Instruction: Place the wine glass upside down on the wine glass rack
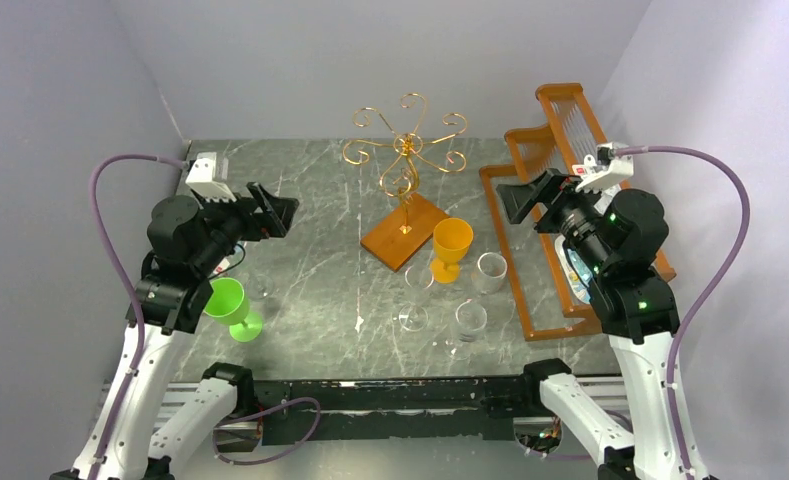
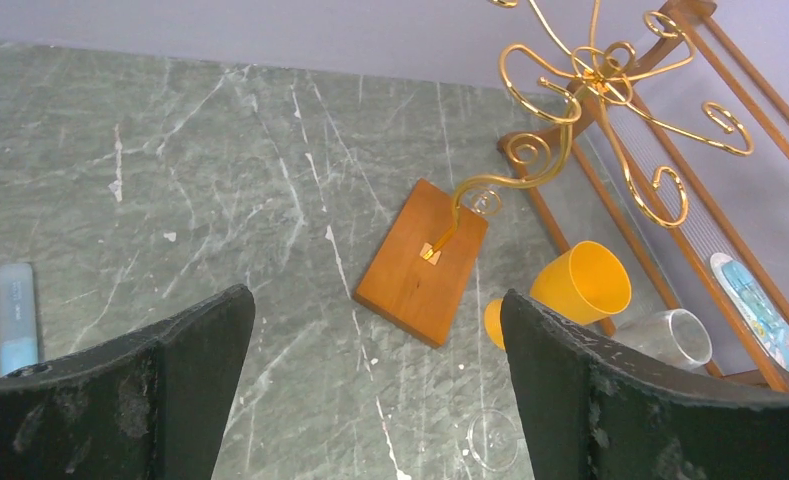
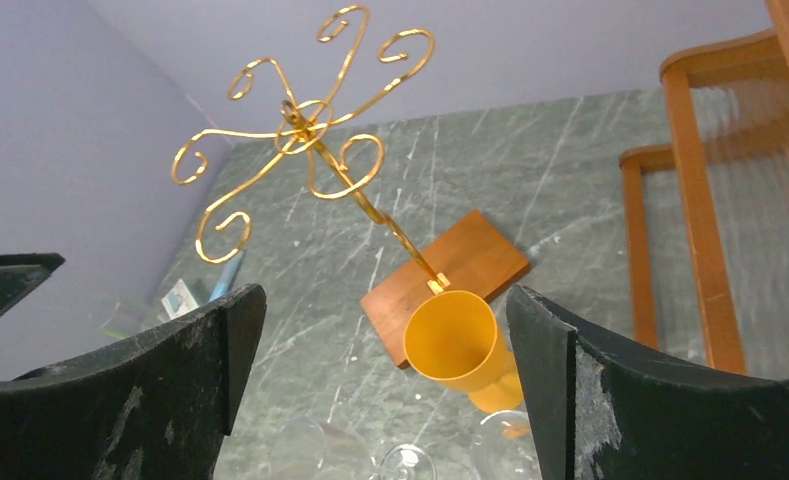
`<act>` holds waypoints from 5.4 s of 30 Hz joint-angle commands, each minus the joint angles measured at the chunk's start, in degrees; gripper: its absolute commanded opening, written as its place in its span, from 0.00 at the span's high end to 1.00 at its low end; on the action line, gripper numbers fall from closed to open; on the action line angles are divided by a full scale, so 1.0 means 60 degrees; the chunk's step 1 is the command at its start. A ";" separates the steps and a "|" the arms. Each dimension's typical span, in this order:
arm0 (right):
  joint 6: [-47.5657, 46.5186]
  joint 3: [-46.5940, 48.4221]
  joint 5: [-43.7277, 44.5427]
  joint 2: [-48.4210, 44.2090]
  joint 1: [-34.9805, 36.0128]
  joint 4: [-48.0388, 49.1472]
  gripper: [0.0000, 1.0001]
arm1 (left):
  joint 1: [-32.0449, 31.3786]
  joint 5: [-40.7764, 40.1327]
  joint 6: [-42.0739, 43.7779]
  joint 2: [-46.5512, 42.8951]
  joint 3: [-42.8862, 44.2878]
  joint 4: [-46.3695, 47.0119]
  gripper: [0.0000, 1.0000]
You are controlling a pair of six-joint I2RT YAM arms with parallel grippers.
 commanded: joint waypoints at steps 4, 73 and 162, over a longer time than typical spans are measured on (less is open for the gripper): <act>-0.0410 0.0040 0.0564 0.0229 -0.0045 -0.0598 0.04 | 0.0068 0.0685 -0.0239 0.0317 -0.0098 0.0812 0.03; 0.1193 -0.1060 0.6071 0.4219 0.9615 -0.1198 0.79 | -0.0141 0.2414 -0.1668 0.0846 -0.2469 0.2542 0.03; -0.2560 -0.5344 0.4172 0.0604 0.9656 0.9842 0.31 | -0.0141 0.3126 -0.0781 0.1132 -0.0630 0.4770 0.95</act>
